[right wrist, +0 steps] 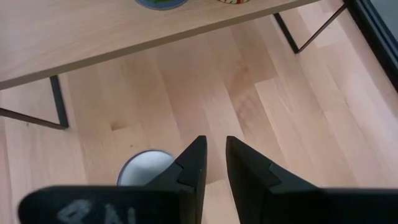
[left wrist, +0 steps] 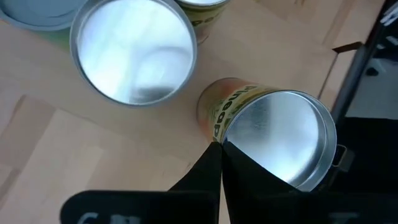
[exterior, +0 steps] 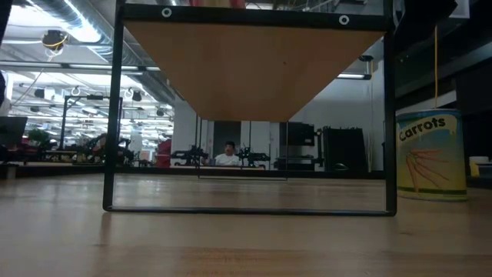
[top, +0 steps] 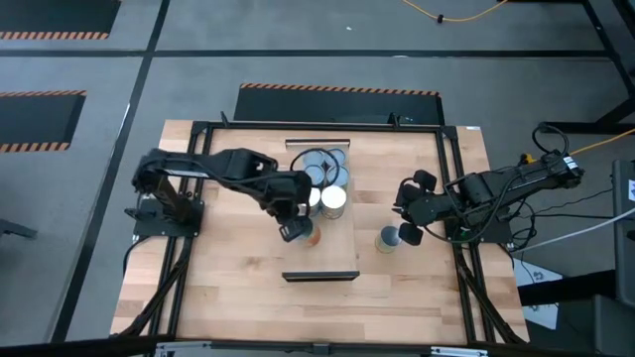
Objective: Pick and place cans onto a shelf
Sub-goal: Put the canned pineapple on the shelf
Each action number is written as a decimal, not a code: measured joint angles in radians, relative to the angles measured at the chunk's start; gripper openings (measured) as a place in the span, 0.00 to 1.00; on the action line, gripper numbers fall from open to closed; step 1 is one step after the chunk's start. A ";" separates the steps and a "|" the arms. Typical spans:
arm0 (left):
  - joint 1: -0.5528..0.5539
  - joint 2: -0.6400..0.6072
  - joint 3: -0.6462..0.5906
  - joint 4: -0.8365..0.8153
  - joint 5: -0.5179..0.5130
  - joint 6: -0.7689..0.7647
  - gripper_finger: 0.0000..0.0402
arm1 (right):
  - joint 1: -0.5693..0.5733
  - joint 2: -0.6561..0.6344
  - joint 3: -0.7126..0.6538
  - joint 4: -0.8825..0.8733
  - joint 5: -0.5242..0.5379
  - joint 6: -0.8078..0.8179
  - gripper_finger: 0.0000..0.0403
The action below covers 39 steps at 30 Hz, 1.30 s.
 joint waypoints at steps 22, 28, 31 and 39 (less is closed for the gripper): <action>0.032 0.020 0.000 0.028 -0.055 0.010 0.06 | 0.000 0.000 0.000 0.000 -0.007 0.000 0.16; 0.047 -0.004 -0.001 0.027 -0.036 0.034 0.04 | 0.000 0.000 0.000 0.000 -0.007 0.001 0.16; 0.045 -0.035 0.000 0.009 -0.036 0.067 0.02 | 0.000 0.000 0.000 0.000 -0.007 0.004 0.16; -0.067 -0.086 -0.006 -0.218 -0.097 0.040 0.01 | 0.000 0.000 0.000 0.000 -0.007 0.003 0.16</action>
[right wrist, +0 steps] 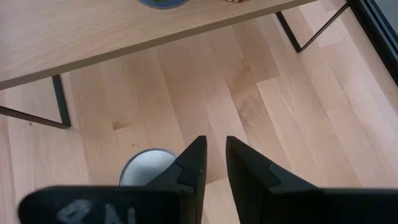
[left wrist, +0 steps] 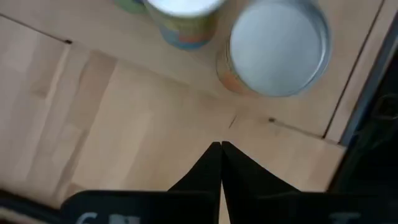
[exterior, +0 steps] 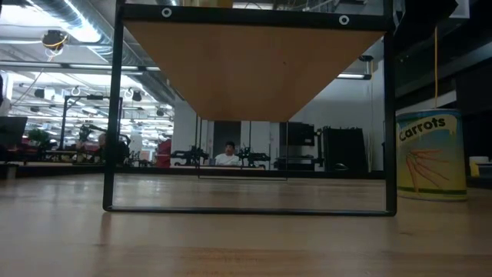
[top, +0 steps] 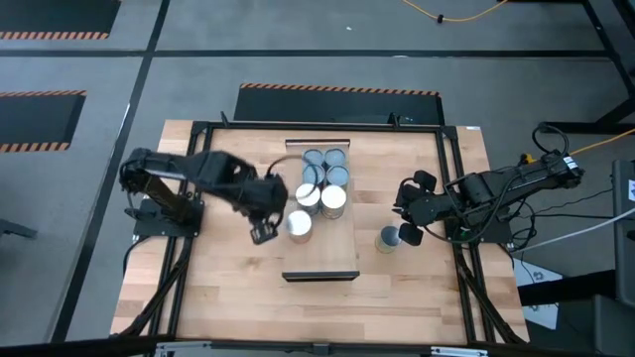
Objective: Pick and place cans onto a shelf
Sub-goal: Put the canned pineapple on the shelf
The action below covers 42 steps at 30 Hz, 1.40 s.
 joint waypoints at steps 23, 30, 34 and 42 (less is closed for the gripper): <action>-0.161 0.003 -0.425 0.427 -0.173 -0.011 0.01 | 0.000 0.000 0.000 0.000 0.000 0.000 0.16; -0.118 0.003 -0.428 0.534 -0.175 0.048 0.01 | 0.000 0.000 0.000 0.000 0.000 0.000 0.16; -0.112 0.003 -0.428 0.541 -0.169 0.064 0.00 | 0.000 0.000 0.000 0.000 0.000 0.000 0.17; -0.116 0.003 -0.428 0.538 -0.167 0.064 0.00 | -0.002 0.000 0.000 0.000 -0.004 0.003 0.21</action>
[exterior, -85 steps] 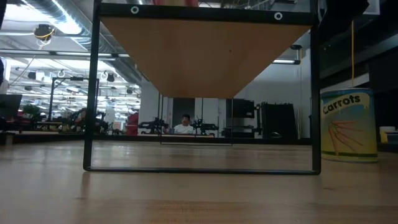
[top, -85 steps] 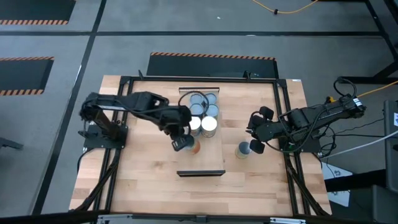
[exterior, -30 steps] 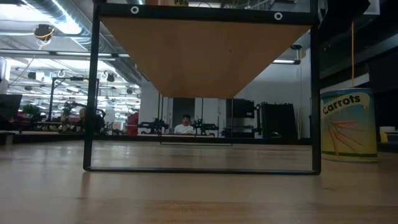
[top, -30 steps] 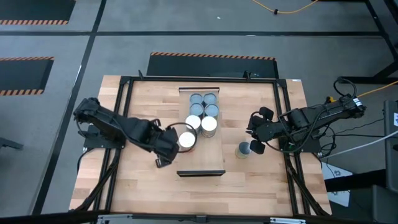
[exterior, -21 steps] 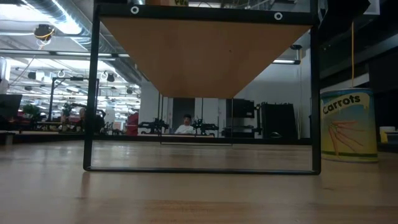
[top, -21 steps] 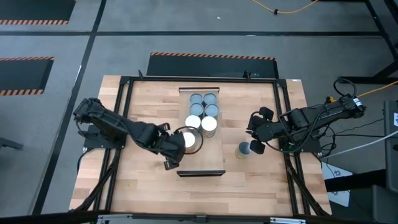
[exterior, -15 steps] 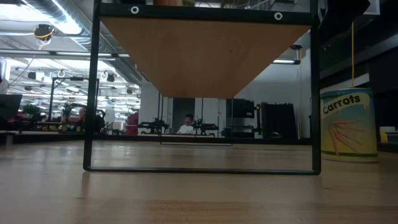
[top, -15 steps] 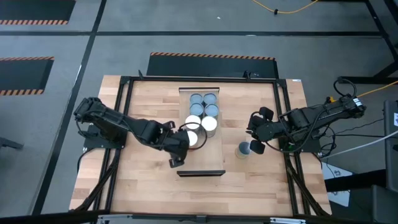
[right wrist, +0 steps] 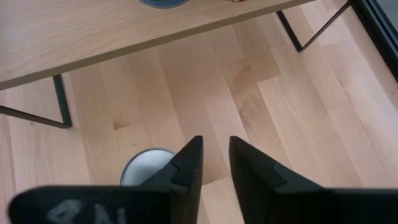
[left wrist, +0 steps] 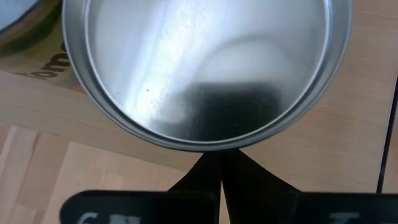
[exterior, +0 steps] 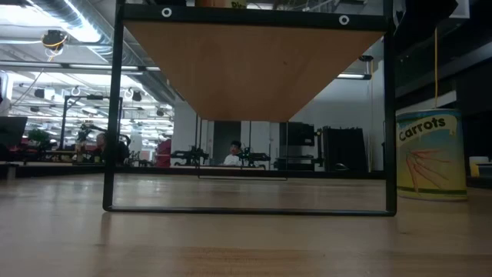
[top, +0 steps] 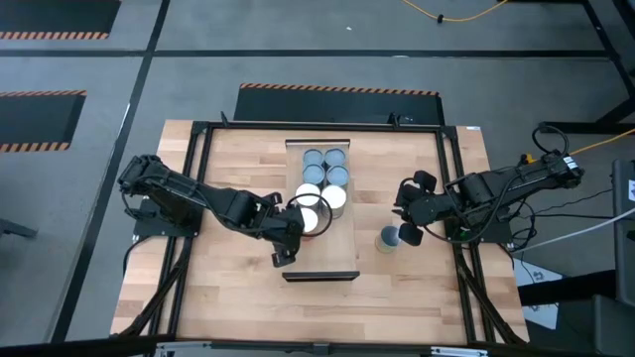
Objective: Pick and place cans onto a shelf
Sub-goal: Put the canned pineapple on the shelf, then put the canned carrots on the shelf
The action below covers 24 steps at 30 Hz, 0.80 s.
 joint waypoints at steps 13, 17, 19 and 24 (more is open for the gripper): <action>-0.021 0.000 0.000 -0.002 0.000 0.000 0.01 | 0.000 0.000 0.000 0.000 -0.004 0.014 0.35; -0.032 0.000 0.000 -0.002 0.000 0.000 0.01 | -0.024 0.000 0.000 -0.001 -0.062 0.077 0.35; -0.036 0.000 0.000 -0.002 0.000 0.000 0.00 | -0.050 0.004 0.000 -0.008 -0.130 0.084 0.35; -0.036 0.000 0.000 -0.002 0.000 -0.001 0.01 | -0.106 0.044 0.000 -0.034 -0.167 0.080 0.35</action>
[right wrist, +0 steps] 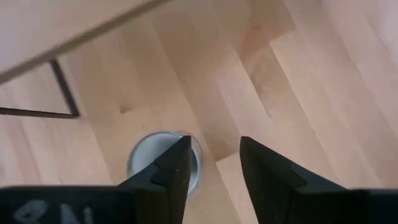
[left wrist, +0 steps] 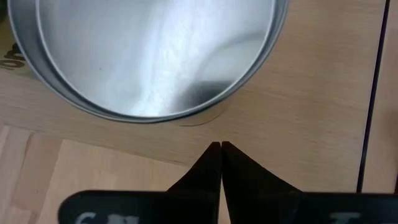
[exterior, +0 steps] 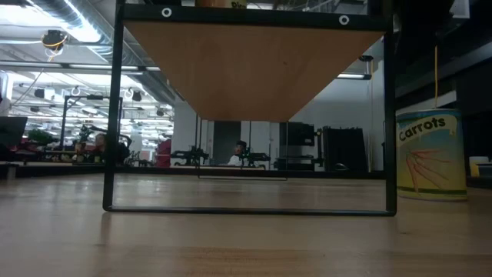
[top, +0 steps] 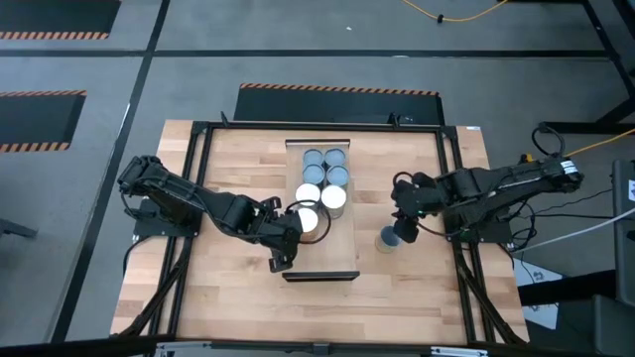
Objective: Pick and place cans onto a shelf
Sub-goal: Put the canned carrots on the shelf
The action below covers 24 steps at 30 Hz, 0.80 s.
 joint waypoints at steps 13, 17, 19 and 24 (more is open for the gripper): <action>0.000 0.000 0.000 0.000 0.000 -0.001 0.01 | -0.063 0.200 0.000 -0.005 -0.151 -0.162 0.35; 0.000 0.000 0.000 0.000 0.000 -0.001 0.00 | -0.073 0.250 0.000 -0.005 -0.152 -0.208 0.35; 0.000 0.000 0.000 0.000 0.000 -0.001 0.01 | -0.078 0.271 0.000 -0.005 -0.152 -0.225 0.35; 0.000 0.000 0.000 0.000 0.000 -0.001 0.01 | -0.085 0.291 0.000 -0.004 -0.186 -0.267 0.35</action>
